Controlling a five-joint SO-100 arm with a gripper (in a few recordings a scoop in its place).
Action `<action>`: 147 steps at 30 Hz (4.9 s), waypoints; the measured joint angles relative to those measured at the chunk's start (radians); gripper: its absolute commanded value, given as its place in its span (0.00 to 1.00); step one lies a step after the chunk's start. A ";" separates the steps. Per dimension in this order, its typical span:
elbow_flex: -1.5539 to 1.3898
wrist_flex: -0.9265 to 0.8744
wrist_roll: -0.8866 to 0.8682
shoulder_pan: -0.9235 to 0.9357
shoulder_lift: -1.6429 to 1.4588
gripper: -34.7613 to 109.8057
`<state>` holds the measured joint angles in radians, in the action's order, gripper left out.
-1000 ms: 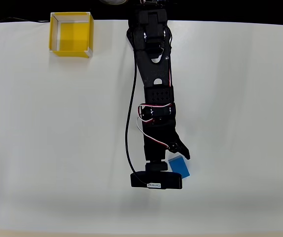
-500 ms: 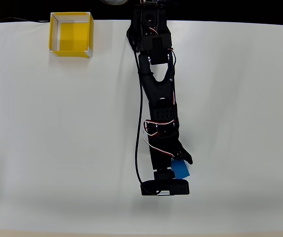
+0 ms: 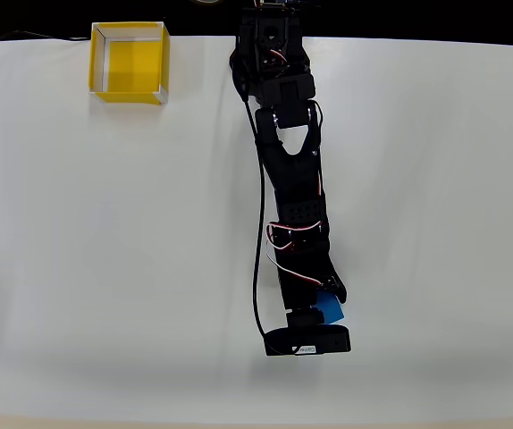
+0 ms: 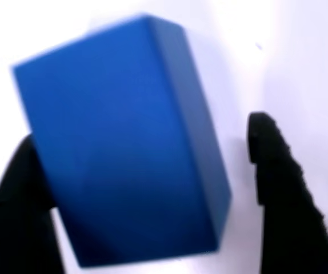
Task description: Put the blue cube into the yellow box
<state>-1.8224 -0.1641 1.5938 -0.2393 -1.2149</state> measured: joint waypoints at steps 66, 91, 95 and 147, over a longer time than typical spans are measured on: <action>-0.172 -0.928 0.112 1.675 -0.877 0.29; -0.589 -0.727 0.087 1.827 -1.054 0.47; -0.600 -0.718 0.092 1.832 -1.060 0.49; -1.175 -1.017 0.117 0.408 -2.023 0.26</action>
<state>-2.9974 -1.1812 1.7104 0.1687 -3.2382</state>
